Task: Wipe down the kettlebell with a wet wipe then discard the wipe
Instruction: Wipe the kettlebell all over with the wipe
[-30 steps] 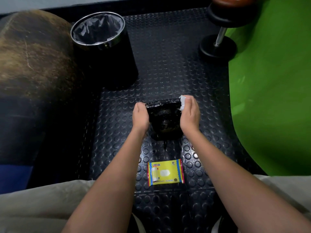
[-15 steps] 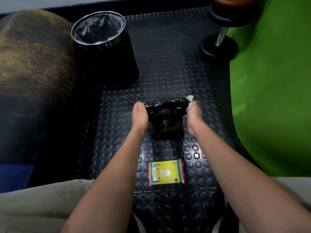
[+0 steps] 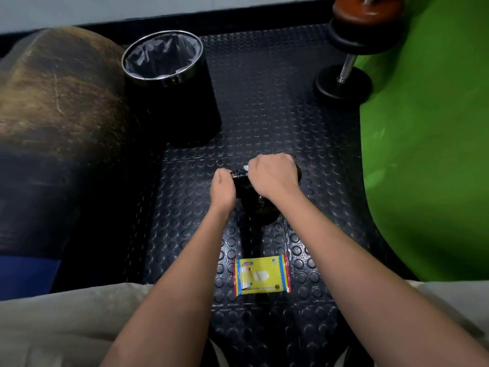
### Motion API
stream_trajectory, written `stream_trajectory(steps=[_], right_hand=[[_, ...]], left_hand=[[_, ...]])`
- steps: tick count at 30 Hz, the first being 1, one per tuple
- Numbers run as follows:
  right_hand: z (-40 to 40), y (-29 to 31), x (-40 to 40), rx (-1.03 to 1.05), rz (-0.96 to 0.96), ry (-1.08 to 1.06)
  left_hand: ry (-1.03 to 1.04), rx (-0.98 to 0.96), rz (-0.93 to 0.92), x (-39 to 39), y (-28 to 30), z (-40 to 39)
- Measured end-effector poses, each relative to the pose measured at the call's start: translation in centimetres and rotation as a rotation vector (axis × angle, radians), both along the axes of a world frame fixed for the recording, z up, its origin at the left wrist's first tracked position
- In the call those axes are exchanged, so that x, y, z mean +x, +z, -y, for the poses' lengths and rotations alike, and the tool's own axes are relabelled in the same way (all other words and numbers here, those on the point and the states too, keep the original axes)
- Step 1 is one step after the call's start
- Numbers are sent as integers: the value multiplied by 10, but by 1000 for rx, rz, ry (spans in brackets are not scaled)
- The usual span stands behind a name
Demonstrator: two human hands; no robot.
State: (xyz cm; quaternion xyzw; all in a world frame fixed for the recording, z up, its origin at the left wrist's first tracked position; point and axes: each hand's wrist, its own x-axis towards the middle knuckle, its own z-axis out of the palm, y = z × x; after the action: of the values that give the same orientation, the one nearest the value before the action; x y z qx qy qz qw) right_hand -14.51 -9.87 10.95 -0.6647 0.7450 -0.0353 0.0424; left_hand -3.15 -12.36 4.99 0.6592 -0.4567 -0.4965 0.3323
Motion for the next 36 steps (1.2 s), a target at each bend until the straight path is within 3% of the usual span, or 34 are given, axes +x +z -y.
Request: stream_trajectory(steps=[8,18,24,36], right_hand=[[25,7,3,282,184,49],[18,4,-12,234,161,150],[9,-1,-45,217,246,52],[-24,-40,-74,53,1309,-613]], left_hand=[[23,11,7,-3,-1,-6],[-24,-46,18,-7,-3,-9],[-20,-33,18,-7,-1,-9],[-53,-27,-4,-5,0,-5]])
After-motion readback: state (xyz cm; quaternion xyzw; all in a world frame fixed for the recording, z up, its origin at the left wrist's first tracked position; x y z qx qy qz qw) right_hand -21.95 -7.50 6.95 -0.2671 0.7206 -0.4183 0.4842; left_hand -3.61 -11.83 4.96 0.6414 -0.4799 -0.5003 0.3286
